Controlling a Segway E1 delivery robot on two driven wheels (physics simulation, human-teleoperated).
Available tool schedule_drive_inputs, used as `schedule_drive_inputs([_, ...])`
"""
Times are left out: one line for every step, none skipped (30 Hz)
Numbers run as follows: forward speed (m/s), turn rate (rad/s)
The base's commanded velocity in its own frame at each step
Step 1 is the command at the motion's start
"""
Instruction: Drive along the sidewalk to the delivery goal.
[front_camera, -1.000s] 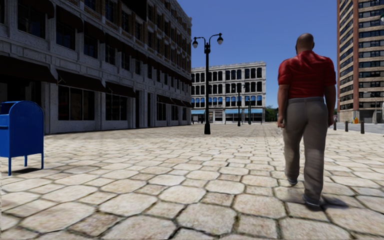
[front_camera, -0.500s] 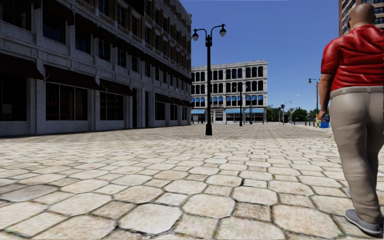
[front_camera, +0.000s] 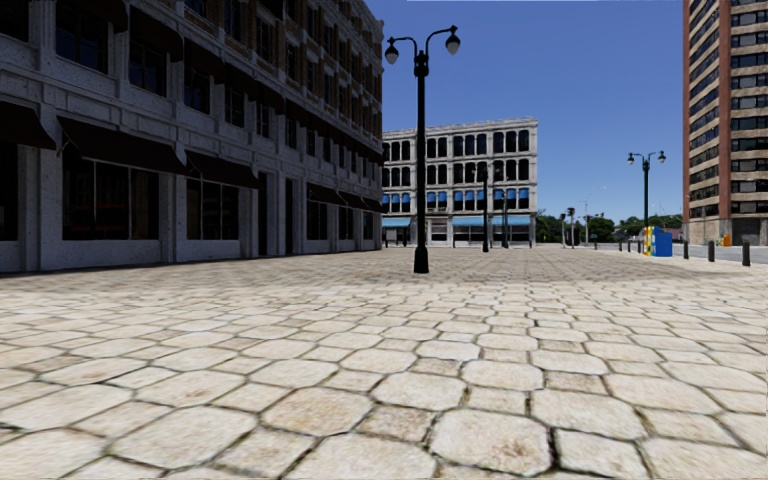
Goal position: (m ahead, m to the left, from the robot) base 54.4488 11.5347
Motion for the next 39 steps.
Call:
schedule_drive_inputs([2.0,0.0])
schedule_drive_inputs([2.0,0.0])
schedule_drive_inputs([2.0,0.0])
schedule_drive_inputs([2.0,0.0])
schedule_drive_inputs([2.0,0.0])
schedule_drive_inputs([2.0,0.0])
schedule_drive_inputs([2.0,0.0])
schedule_drive_inputs([2.0,0.0])
schedule_drive_inputs([2.0,0.0])
schedule_drive_inputs([2.0,0.0])
schedule_drive_inputs([2.0,0.0])
schedule_drive_inputs([2.0,0.0])
schedule_drive_inputs([2.0,0.0])
schedule_drive_inputs([2.0,0.0])
schedule_drive_inputs([2.0,0.0])
schedule_drive_inputs([2.0,0.0])
schedule_drive_inputs([2.0,0.0])
schedule_drive_inputs([2.0,0.0])
schedule_drive_inputs([2.0,0.0])
schedule_drive_inputs([2.0,0.0])
schedule_drive_inputs([2.0,0.0])
schedule_drive_inputs([2.0,0.0])
schedule_drive_inputs([2.0,0.0])
schedule_drive_inputs([2.0,0.0])
schedule_drive_inputs([2.0,0.0])
schedule_drive_inputs([2.0,0.0])
schedule_drive_inputs([2.0,0.0])
schedule_drive_inputs([2.0,0.0])
schedule_drive_inputs([2.0,0.0])
schedule_drive_inputs([2.0,0.0])
schedule_drive_inputs([2.0,0.0])
schedule_drive_inputs([2.0,0.0])
schedule_drive_inputs([2.0,0.0])
schedule_drive_inputs([2.0,0.0])
schedule_drive_inputs([2.0,0.0])
schedule_drive_inputs([2.0,0.0])
schedule_drive_inputs([2.0,0.0])
schedule_drive_inputs([2.0,0.0])
schedule_drive_inputs([2.0,0.0])
